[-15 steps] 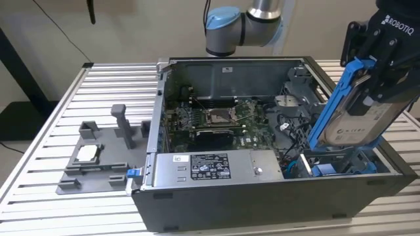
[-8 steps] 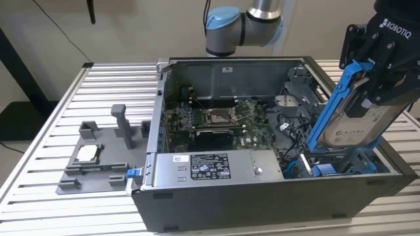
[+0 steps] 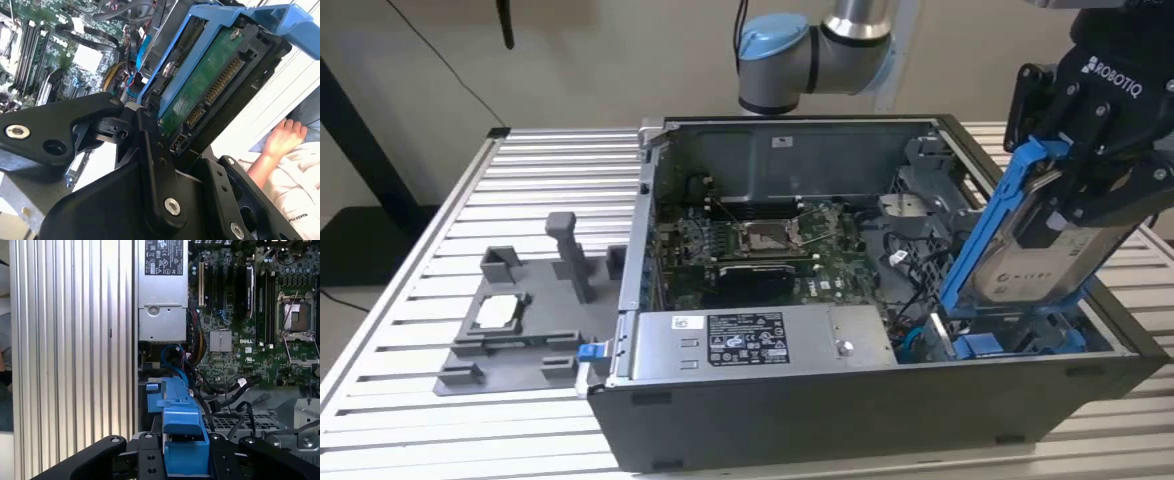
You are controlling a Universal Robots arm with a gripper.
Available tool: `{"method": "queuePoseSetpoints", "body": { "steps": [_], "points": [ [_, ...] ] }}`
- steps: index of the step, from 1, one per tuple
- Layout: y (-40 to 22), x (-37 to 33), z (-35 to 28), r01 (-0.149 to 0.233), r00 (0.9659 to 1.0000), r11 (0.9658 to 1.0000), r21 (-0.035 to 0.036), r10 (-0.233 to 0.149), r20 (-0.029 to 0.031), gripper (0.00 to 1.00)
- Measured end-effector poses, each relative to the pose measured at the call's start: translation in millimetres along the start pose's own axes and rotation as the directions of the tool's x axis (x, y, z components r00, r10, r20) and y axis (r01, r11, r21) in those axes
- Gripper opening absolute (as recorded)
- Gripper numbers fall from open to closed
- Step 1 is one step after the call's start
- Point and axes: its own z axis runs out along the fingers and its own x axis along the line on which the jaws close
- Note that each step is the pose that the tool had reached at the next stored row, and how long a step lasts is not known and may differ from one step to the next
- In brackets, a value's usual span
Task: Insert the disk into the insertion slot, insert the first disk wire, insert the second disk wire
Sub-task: 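Insert the disk into the insertion slot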
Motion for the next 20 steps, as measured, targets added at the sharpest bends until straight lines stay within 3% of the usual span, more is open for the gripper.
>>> {"method": "queuePoseSetpoints", "body": {
  "steps": [16,20],
  "points": [
    [-10.7,-0.1,25.7,0.0,1.0,1.0,-0.0001,0.0,0.0047,0.33],
    [-13.7,-0.7,28.9,0.0,1.0,1.0,-0.0002,0.0,0.0093,0.33]
  ]
}}
